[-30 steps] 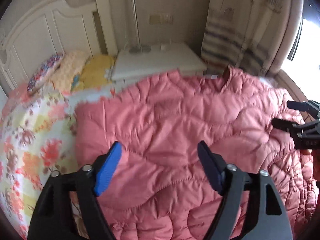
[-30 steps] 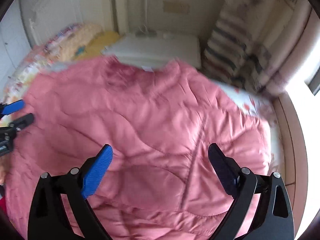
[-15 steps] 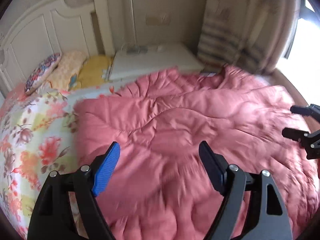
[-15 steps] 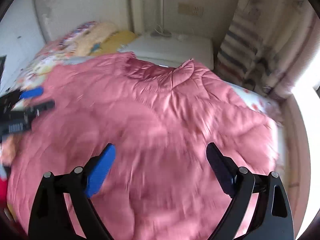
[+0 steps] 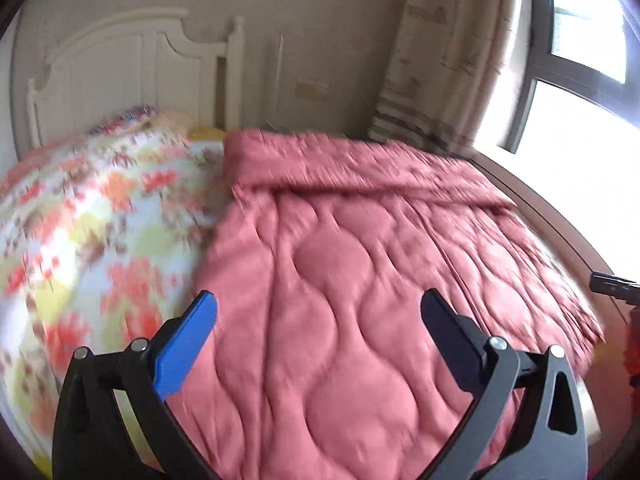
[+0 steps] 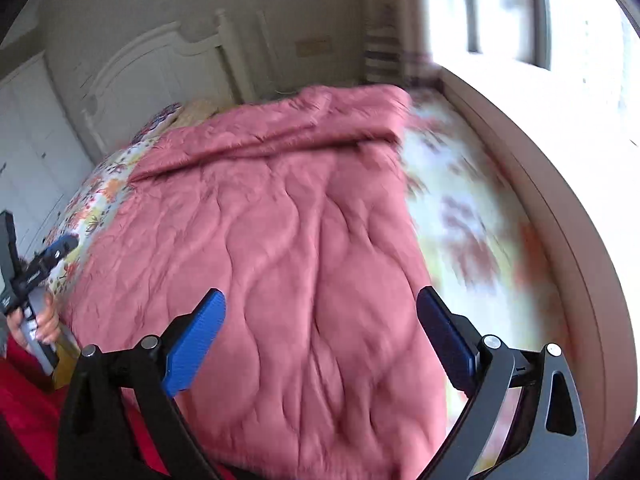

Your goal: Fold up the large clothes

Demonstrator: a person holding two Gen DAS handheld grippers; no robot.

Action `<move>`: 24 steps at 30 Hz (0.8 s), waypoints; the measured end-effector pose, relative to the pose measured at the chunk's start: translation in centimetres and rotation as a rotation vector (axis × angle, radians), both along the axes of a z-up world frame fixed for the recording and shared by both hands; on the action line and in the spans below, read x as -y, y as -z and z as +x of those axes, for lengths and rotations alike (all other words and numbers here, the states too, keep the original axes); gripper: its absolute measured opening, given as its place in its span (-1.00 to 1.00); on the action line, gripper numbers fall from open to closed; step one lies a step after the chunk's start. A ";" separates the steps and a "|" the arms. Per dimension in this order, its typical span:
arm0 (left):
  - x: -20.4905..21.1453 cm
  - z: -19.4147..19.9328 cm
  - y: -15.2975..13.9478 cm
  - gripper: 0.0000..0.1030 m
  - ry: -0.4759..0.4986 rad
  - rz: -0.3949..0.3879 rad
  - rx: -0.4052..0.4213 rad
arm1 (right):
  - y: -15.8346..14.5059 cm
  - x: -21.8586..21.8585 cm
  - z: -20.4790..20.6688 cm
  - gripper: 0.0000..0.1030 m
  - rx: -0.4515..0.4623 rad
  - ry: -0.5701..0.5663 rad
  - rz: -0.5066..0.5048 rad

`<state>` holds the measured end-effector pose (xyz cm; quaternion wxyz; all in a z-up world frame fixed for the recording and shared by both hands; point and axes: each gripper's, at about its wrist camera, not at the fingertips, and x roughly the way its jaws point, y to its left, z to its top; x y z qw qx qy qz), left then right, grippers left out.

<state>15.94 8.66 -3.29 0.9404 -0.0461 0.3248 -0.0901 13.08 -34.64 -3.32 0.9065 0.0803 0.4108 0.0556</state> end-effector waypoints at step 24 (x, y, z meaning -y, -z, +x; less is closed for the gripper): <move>-7.9 -3.3 0.6 0.96 -0.189 0.050 -0.038 | 6.0 6.4 -2.3 0.83 -0.127 -0.084 0.304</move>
